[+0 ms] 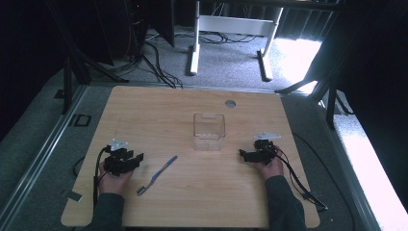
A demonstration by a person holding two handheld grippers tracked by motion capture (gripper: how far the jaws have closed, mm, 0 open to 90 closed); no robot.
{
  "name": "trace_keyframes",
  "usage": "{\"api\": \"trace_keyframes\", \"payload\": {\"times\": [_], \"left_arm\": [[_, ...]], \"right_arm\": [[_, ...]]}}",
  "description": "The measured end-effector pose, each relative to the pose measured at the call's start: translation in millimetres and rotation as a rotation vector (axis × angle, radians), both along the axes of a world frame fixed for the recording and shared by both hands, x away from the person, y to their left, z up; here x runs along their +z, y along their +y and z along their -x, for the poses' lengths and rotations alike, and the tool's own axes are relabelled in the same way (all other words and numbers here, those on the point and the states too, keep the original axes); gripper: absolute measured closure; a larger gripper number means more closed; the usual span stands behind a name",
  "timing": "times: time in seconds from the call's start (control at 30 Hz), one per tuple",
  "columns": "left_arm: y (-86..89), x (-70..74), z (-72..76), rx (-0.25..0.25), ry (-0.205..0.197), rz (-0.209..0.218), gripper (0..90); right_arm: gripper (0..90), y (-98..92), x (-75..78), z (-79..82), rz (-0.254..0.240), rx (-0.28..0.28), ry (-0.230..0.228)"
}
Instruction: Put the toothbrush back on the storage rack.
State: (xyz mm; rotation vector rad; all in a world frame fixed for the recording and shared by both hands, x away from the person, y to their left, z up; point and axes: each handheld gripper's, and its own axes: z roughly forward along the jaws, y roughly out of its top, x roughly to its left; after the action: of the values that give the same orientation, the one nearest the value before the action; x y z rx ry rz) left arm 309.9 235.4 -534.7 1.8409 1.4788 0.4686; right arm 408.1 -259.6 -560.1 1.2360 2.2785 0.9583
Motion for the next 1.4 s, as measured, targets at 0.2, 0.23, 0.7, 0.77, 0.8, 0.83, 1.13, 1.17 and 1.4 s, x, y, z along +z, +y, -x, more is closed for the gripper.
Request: {"api": "trace_keyframes", "payload": {"times": [0.2,0.23,0.7,0.77,0.8,0.83,1.13,1.17,1.4], "left_arm": [[0.9,4.4,1.8,-0.053,0.013,-0.004,52.8],[0.9,4.4,1.8,-0.053,0.013,-0.004,52.8],[-9.5,25.0,11.1,-0.143,-0.017,-0.016,56.5],[-12.6,27.4,12.7,-0.162,-0.007,-0.024,58.1],[-14.0,27.9,13.1,-0.170,-0.004,-0.028,58.5],[-15.2,28.4,13.5,-0.180,-0.001,-0.030,58.9],[-21.8,34.7,12.2,-0.251,0.045,-0.059,62.0],[-21.8,34.7,12.2,-0.251,0.045,-0.059,62.0],[-28.8,40.0,7.2,-0.287,0.091,-0.068,63.7]], "right_arm": [[12.0,0.0,0.0,0.0,0.000,0.000,0.000],[12.0,0.0,0.0,0.0,0.000,0.000,0.000],[12.1,0.0,0.0,0.1,0.000,-0.001,0.000],[12.1,0.0,0.0,0.0,0.000,0.000,0.000],[12.1,0.0,0.0,0.1,0.000,0.000,0.000],[12.1,0.0,0.0,0.1,0.001,0.000,0.000],[12.1,0.0,0.0,0.0,0.000,0.000,0.000],[12.1,0.0,0.0,0.0,0.000,0.000,0.000],[12.1,0.0,0.0,0.1,0.000,-0.001,0.000]]}}
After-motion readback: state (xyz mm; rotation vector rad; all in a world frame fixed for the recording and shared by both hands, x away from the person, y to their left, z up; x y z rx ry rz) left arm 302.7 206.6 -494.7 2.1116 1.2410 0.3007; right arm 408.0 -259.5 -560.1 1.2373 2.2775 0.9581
